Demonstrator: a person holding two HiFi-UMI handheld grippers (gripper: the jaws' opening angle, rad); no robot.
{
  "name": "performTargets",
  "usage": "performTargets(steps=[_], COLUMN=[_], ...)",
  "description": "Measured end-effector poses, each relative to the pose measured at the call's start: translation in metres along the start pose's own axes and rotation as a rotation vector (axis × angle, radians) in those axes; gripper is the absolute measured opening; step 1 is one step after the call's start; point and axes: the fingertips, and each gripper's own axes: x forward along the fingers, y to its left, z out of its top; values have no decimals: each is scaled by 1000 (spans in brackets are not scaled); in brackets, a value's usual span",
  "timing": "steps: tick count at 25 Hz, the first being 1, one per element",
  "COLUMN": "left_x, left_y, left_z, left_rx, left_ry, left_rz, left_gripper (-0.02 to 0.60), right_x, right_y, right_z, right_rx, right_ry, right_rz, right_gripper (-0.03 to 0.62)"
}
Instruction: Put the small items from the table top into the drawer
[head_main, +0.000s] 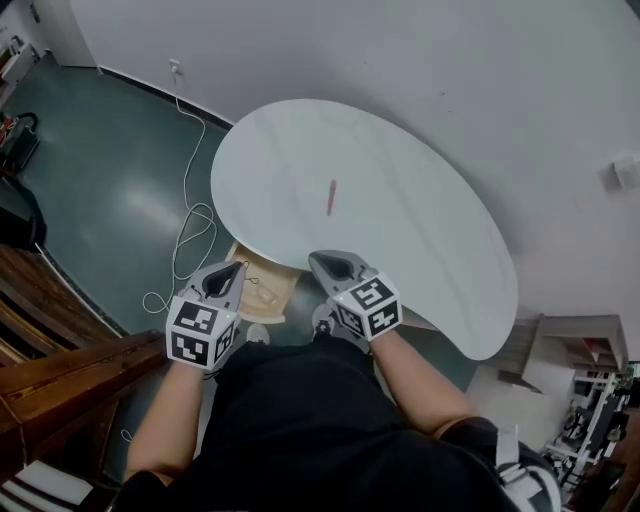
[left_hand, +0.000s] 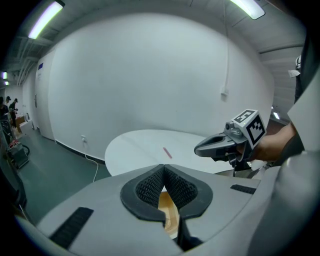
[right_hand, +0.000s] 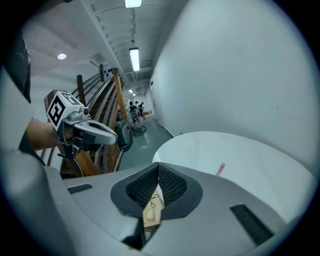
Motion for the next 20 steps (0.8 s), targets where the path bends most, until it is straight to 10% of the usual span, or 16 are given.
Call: performTargets(steps=[20], left_x=[38], left_y=[-29], left_z=[24], left_rx=[17], left_ry=[1], left_rz=[8], left_gripper=[15], right_x=[-27], right_y=[-82], right_z=[-16], right_rx=[75], right_ry=[-9], right_rz=[-67], right_gripper=[9])
